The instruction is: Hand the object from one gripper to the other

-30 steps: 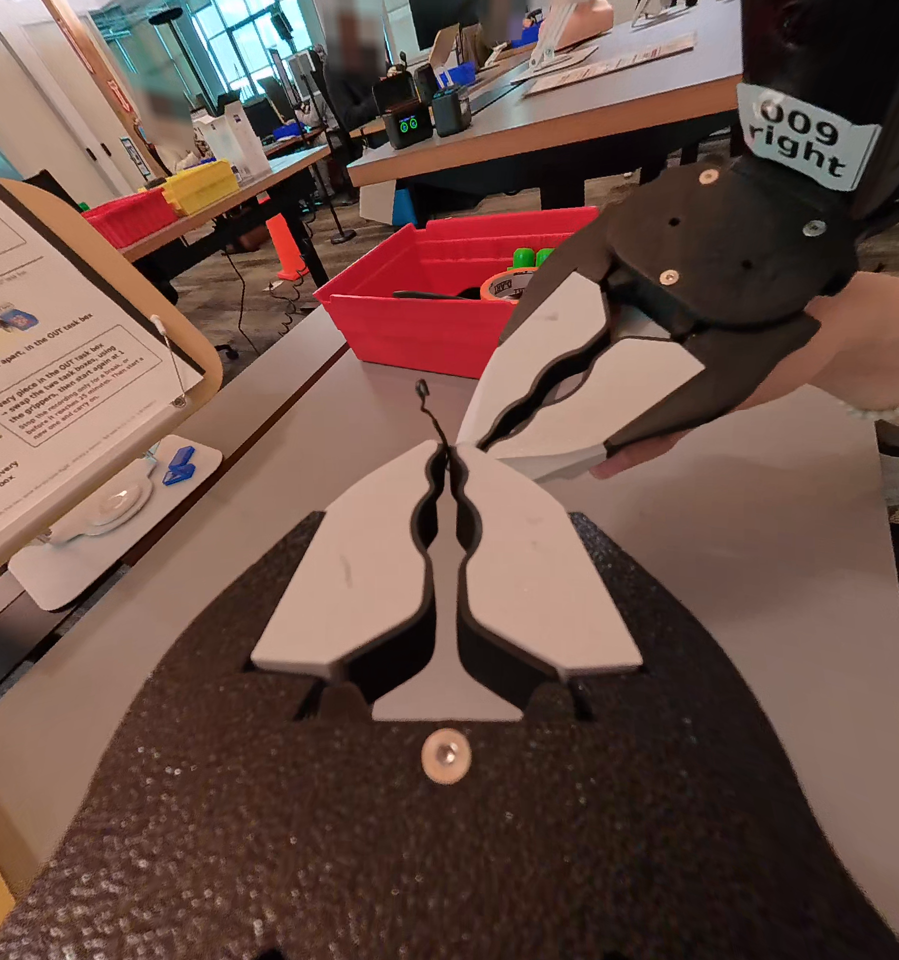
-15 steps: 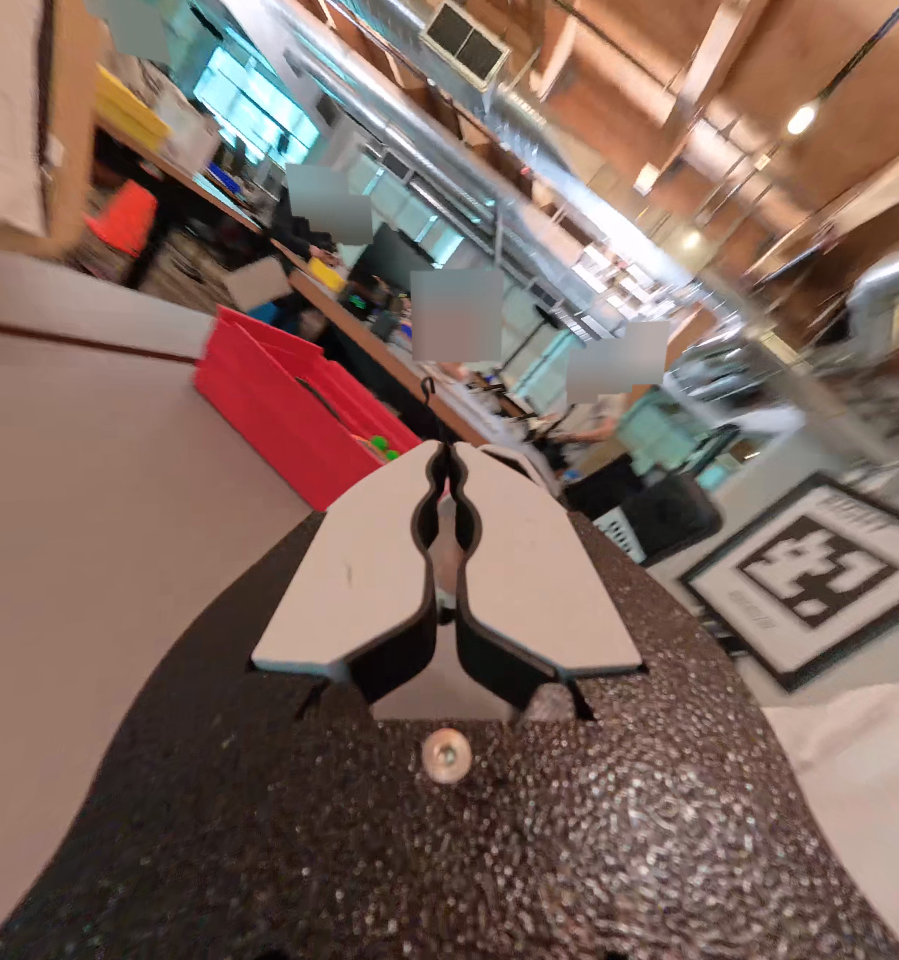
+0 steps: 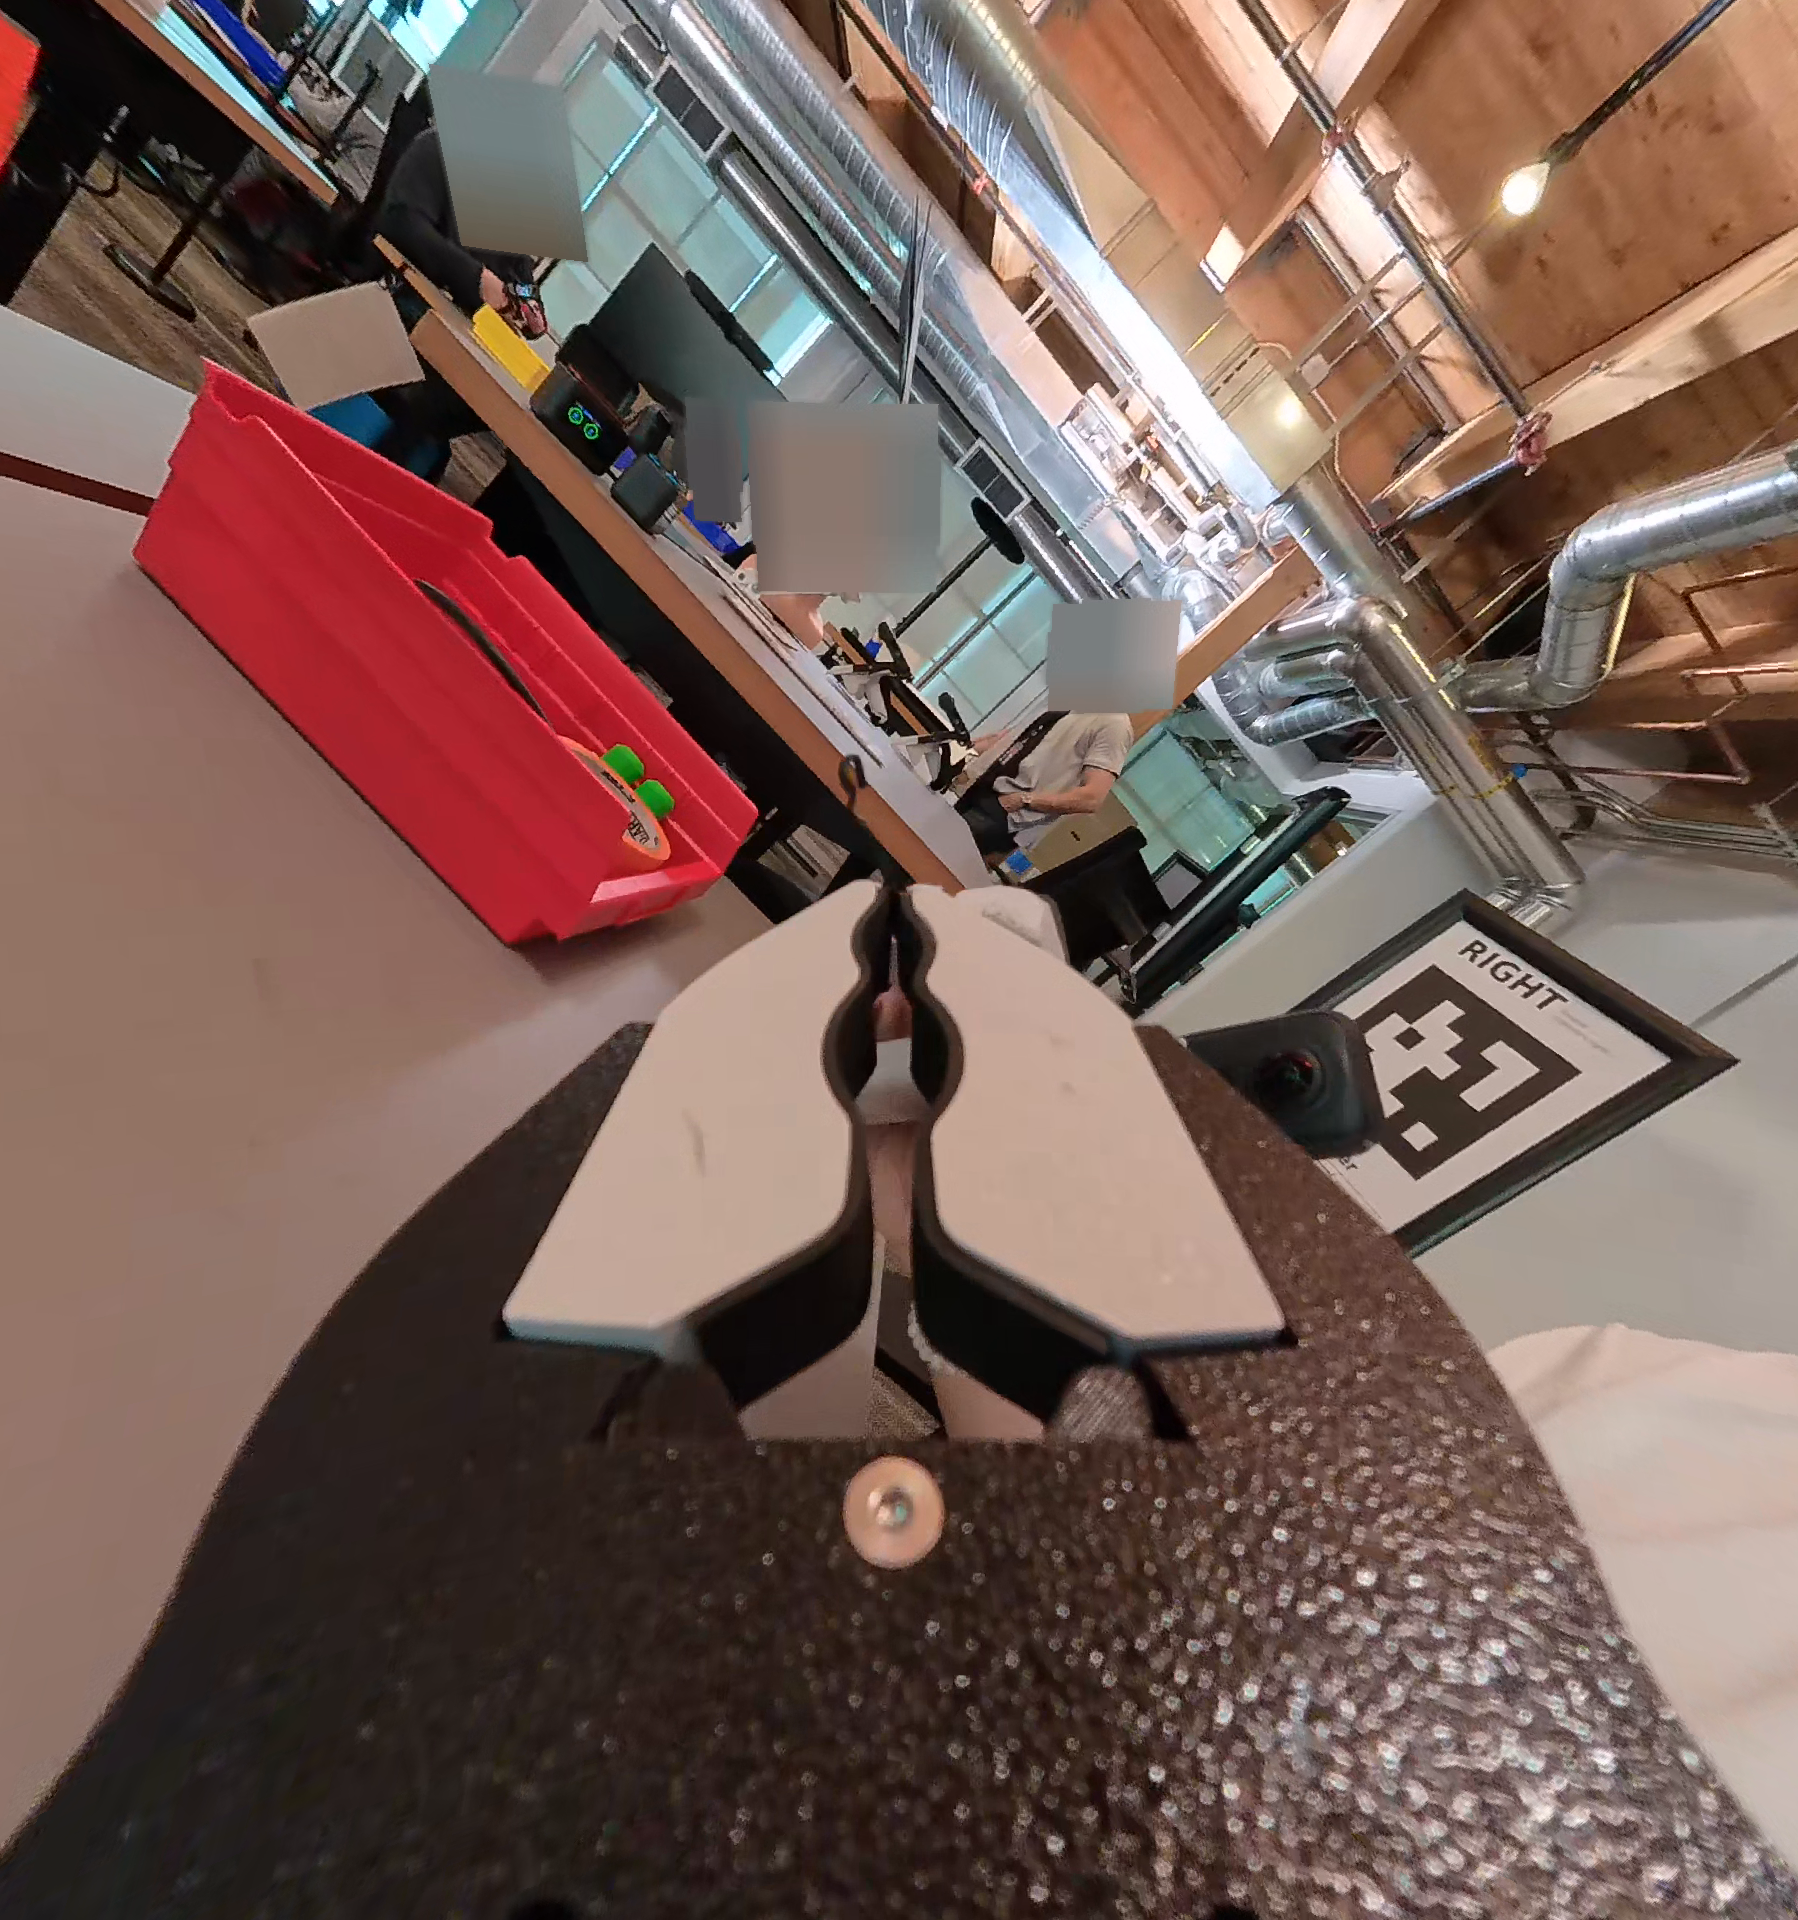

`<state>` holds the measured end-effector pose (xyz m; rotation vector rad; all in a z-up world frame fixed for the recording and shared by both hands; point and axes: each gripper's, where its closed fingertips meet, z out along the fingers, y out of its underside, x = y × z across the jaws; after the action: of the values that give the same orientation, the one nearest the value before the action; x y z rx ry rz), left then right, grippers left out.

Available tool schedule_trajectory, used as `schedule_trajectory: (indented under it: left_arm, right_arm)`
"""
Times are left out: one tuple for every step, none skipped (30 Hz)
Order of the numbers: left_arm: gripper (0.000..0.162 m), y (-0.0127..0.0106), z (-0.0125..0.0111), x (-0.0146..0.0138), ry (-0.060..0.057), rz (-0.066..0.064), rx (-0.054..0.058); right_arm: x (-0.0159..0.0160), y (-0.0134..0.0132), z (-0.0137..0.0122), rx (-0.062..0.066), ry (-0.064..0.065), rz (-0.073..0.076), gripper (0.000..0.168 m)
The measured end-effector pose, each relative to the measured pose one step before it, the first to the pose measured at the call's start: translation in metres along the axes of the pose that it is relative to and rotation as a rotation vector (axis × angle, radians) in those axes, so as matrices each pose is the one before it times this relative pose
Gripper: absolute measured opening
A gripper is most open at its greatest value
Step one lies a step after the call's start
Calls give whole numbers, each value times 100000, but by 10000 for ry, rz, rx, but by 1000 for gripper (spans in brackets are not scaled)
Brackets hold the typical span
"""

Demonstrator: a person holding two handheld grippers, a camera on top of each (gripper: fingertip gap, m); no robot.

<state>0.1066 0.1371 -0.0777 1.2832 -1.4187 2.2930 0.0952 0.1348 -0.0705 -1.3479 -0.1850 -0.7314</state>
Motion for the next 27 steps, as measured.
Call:
schedule_trajectory:
  left_arm:
    - [0, 4, 38, 53, -43, 81, -4]
    - [0, 39, 28, 89, -42, 132, -29]
    - [0, 35, 41, 131, -46, 155, -31]
    - [0, 47, 72, 154, -66, 158, -41]
    - [0, 21, 61, 128, -88, 178, -28]
    - [0, -18, 36, 98, -104, 195, -8]
    - [0, -25, -2, 55, -103, 165, 3]
    - [0, -49, -28, 75, -74, 108, 6]
    - [0, -73, -43, 108, -34, 66, 18]
    - [0, -94, -62, 134, 3, 37, 23]
    - [0, -106, -61, 170, 14, 26, 19]
    - [0, -109, -73, 118, -32, 51, 26]
    - [0, -160, -99, 129, -31, 74, 55]
    - [0, -193, -112, 117, -47, 75, 53]
    - [0, -164, -125, 96, -74, 110, 25]
    - [0, -149, -116, 88, -81, 150, 13]
    - [0, -165, -117, 100, -81, 139, 34]
    - [0, -187, -118, 62, -89, 125, 65]
    - [0, -199, -126, 16, -92, 143, 72]
    - [0, -175, -135, 23, -66, 158, 53]
    - [0, -164, -114, 98, 0, 164, 44]
    - [0, -215, -90, 236, 98, 213, 68]
    - [1, -304, -32, 404, 168, 369, 108]
    - [1, -365, 6, 390, 85, 605, 115]
    - [5, -313, 40, 200, -124, 841, 39]
    - [15, -189, 78, 9, -314, 1047, -99]
    - [26, -49, 124, -210, -518, 1172, -240]
  right_arm:
    - [-15, 57, -76, -85, -61, 153, 1]
    - [-75, -72, -81, -1, -103, 279, 1]
    - [68, -96, -85, 25, 22, 265, 1]
    - [131, -128, -111, 95, 117, 85, 1]
    - [30, -168, -92, 150, 88, -1, 3]
    - [-94, -94, -46, 73, -6, 47, 10]
    - [-97, 54, 32, -56, -31, 61, 14]
    - [-194, 35, 45, -60, -95, -60, 14]
    - [-180, -50, 55, -8, -85, -170, 14]
    - [-65, -70, 91, -33, -12, -175, 12]
    - [-25, -12, 125, -106, -17, -122, 5]
    - [36, -102, 135, -73, 3, -68, 2]
    - [96, -202, 127, -4, 34, -23, 2]
    - [-4, -161, 145, -22, -62, 17, 2]
    - [64, -128, 156, -13, -22, -14, 2]
    - [114, -130, 133, 45, 44, -112, 4]
    - [132, -107, 136, 42, 91, -147, 5]
    - [-174, -110, 143, 35, -140, -95, 3]
    - [-338, -152, 171, 37, -277, 79, 1]
    - [-92, -84, 192, -35, -178, 250, 1]
    - [-32, -156, 143, -25, -219, 282, 1]
    - [57, -280, 79, 57, -246, 272, 1]
    - [171, -453, 29, 149, -244, 274, 1]
    - [295, -581, -2, 221, -200, 364, 1]
    - [549, -536, -14, 177, -68, 465, 0]
    - [747, -416, -87, 77, 22, 552, 0]
    - [633, -193, -154, -64, -91, 605, 1]
